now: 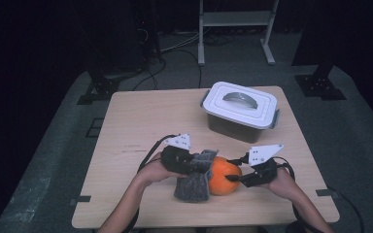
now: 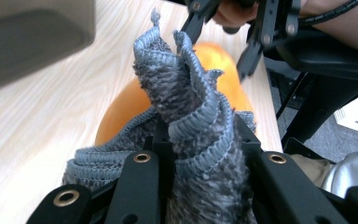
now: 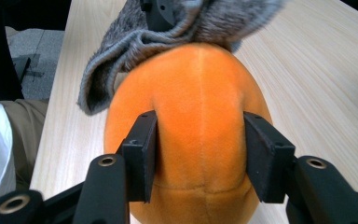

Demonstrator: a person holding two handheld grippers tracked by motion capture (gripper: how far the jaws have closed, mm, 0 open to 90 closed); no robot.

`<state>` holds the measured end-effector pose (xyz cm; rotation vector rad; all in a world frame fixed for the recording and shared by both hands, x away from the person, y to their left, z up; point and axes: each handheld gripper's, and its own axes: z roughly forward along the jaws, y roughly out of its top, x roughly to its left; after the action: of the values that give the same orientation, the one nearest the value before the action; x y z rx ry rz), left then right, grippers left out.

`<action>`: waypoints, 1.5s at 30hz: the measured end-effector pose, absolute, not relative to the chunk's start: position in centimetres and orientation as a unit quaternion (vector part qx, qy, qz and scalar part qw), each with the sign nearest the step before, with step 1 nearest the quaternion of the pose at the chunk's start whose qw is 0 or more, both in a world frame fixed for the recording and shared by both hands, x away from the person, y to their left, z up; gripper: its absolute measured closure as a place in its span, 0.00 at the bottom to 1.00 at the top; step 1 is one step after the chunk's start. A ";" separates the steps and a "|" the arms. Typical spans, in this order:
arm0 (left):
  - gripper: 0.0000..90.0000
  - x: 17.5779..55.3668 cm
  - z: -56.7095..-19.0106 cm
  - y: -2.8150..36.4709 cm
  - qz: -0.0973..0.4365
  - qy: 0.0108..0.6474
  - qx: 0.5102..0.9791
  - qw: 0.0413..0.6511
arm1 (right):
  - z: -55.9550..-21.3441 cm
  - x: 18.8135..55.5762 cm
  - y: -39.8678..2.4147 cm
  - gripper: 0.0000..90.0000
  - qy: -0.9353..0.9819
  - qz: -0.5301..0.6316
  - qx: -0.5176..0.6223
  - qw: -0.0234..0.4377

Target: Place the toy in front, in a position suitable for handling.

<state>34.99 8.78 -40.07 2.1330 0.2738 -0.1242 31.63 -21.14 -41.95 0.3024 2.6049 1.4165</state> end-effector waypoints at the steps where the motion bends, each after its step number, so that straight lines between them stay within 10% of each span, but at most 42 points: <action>1: 0.77 34.9 -40.3 8.8 -0.053 0.116 0.870 0.477 | -42.1 31.7 -21.4 0.55 0.870 0.475 0.105 0.080; 12: 0.77 35.0 -40.3 7.8 -0.050 0.116 0.872 0.473 | -40.6 30.9 -21.9 0.26 0.864 0.477 0.154 0.048; 31: 0.77 34.8 -38.9 6.5 -0.047 0.088 0.871 0.481 | -42.4 31.1 -19.9 0.54 0.871 0.473 0.102 0.082; 45: 0.77 35.2 -40.3 8.6 -0.044 0.123 0.873 0.470 | -42.7 31.6 -21.5 0.42 0.870 0.472 0.131 0.056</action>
<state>35.21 8.65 -40.28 2.1402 0.3012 -0.1070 31.62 -21.50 -42.67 0.3961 2.6394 1.4336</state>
